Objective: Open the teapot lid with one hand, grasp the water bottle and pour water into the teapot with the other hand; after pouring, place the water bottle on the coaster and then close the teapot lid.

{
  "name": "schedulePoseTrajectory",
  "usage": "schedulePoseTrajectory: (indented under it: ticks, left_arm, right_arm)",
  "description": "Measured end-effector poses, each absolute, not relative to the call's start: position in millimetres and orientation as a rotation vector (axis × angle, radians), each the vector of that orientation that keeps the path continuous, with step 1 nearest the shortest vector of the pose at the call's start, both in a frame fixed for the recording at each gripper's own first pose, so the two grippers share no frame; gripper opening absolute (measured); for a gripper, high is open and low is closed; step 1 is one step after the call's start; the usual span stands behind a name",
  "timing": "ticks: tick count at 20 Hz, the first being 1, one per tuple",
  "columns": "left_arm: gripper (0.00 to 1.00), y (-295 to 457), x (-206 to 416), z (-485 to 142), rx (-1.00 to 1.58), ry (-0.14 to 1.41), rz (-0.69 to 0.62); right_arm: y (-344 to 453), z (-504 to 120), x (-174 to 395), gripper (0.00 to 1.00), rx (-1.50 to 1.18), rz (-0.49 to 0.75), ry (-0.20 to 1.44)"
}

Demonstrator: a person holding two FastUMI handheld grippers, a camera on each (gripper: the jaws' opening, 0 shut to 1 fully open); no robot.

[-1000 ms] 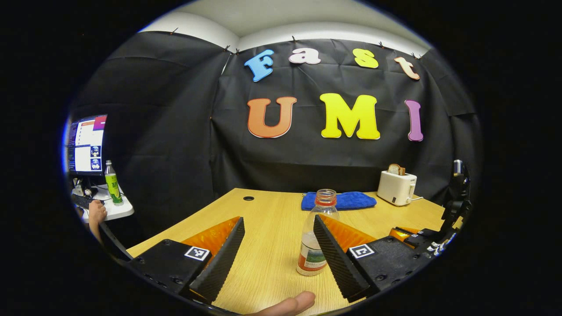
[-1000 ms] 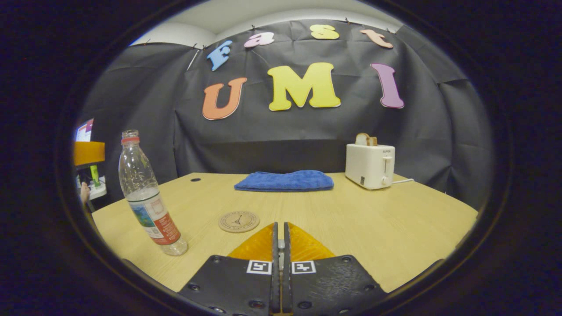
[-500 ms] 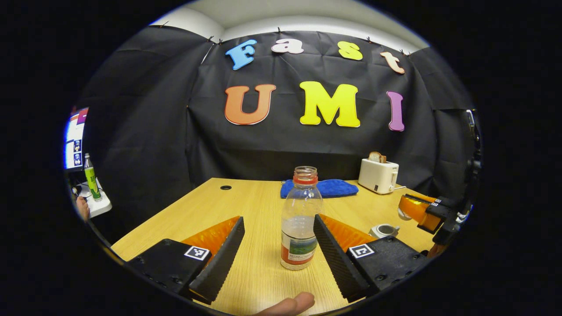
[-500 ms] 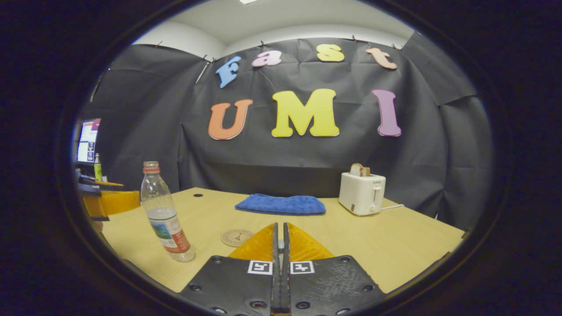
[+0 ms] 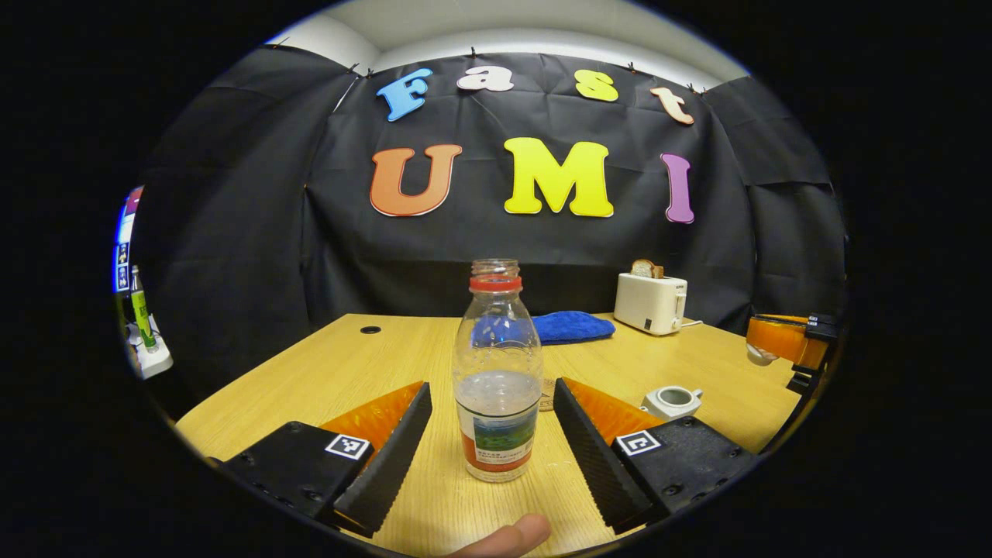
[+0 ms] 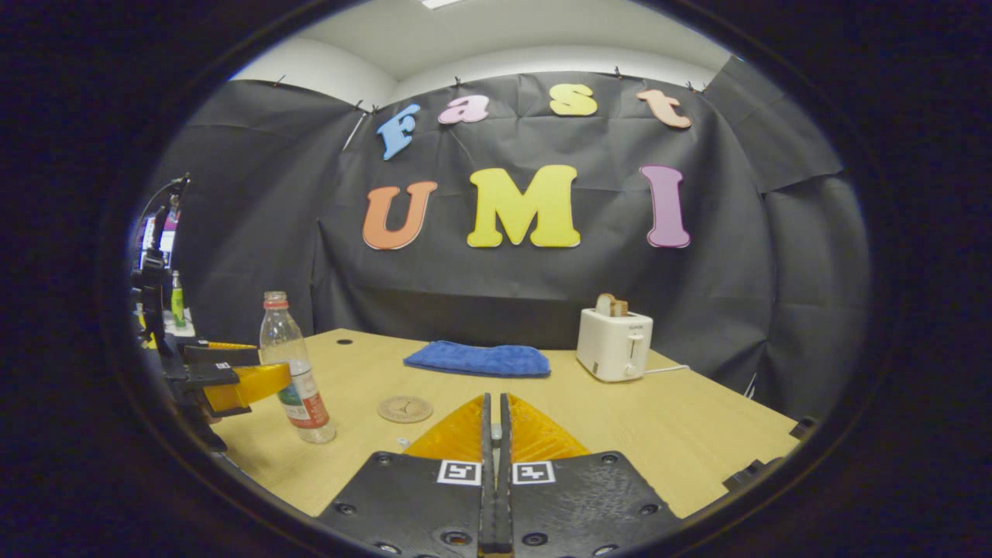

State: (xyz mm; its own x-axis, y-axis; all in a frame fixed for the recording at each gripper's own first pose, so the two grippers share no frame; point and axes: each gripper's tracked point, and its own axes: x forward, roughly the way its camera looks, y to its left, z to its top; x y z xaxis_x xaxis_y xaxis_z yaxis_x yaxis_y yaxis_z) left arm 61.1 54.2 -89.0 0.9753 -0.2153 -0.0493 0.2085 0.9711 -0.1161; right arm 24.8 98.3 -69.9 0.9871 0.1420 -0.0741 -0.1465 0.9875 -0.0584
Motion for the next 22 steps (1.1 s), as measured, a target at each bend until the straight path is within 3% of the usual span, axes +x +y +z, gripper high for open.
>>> schedulePoseTrajectory:
  ticks: [7, 13, 17, 22]
  left_arm:
    - [0.99, 49.0, 82.1, -117.6, -0.061, 0.058, -0.185]
    - [0.96, 44.8, 83.4, -104.2, -0.157, 0.011, -0.218]
    - [0.82, 43.2, 85.3, -104.2, -0.175, -0.004, -0.221]
    - [0.79, 42.0, 81.7, -103.2, -0.161, 0.021, -0.209]
  right_arm:
    - [60.3, -73.5, 23.2, 0.00, -0.049, 0.100, 0.071]
    - [47.9, -68.0, 22.5, 0.00, -0.045, 0.073, 0.061]
    - [52.6, -67.3, 21.4, 0.00, -0.040, 0.078, 0.061]
    - [53.1, -63.7, 19.8, 0.00, -0.051, 0.084, 0.057]
